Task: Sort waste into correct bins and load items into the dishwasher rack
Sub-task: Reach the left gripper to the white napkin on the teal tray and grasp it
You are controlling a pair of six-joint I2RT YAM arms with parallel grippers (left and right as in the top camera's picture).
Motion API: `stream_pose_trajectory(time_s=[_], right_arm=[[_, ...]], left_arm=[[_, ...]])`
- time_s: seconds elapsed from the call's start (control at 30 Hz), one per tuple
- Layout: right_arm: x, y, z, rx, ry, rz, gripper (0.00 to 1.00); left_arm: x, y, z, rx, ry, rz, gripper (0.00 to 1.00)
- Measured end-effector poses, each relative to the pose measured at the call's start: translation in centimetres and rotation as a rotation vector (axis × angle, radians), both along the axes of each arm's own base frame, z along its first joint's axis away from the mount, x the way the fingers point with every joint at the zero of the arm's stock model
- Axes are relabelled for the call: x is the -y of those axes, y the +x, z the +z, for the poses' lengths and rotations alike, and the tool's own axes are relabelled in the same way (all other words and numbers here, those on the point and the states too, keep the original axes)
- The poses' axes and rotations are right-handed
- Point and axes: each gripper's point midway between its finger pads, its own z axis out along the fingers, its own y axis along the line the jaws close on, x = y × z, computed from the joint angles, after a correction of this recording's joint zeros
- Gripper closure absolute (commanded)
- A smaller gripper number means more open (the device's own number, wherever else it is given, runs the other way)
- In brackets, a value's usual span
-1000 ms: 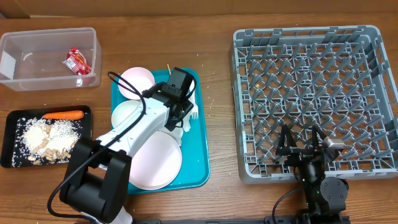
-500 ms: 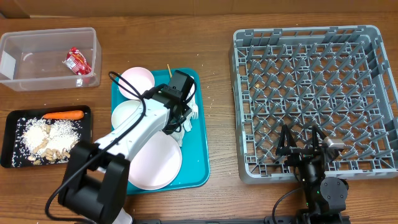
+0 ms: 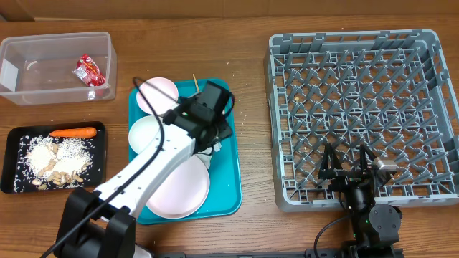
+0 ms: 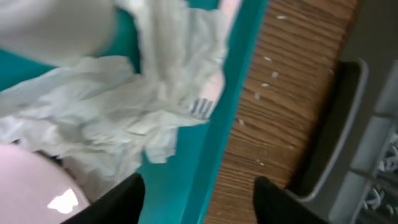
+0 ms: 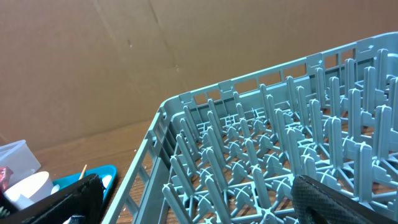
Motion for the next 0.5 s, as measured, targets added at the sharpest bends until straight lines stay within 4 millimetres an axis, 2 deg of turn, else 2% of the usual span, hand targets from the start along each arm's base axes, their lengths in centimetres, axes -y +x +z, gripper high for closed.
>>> stream_pose_trajectory(time_s=[0.03, 0.07, 0.13, 0.33, 0.43, 0.5], right_arm=[[0.0, 0.0, 0.0, 0.000, 0.000, 0.000, 0.00], [0.0, 0.0, 0.0, 0.000, 0.000, 0.000, 0.00], [0.0, 0.0, 0.0, 0.000, 0.000, 0.000, 0.00], [0.0, 0.0, 0.0, 0.000, 0.000, 0.000, 0.00], [0.0, 0.0, 0.0, 0.000, -0.001, 0.000, 0.00], [0.0, 0.0, 0.0, 0.000, 0.000, 0.000, 0.00]], left_arm=[[0.5, 0.2, 0.2, 0.023, 0.008, -0.051, 0.24], [0.9, 0.3, 0.3, 0.045, 0.021, -0.107, 0.12], [1.2, 0.4, 0.4, 0.074, 0.054, -0.188, 0.13], [0.1, 1.5, 0.8, 0.164, 0.227, -0.388, 0.12], [0.1, 1.9, 1.0, 0.206, 0.314, -0.553, 0.00], [0.1, 2.0, 1.0, 0.228, 0.371, -0.682, 0.00]])
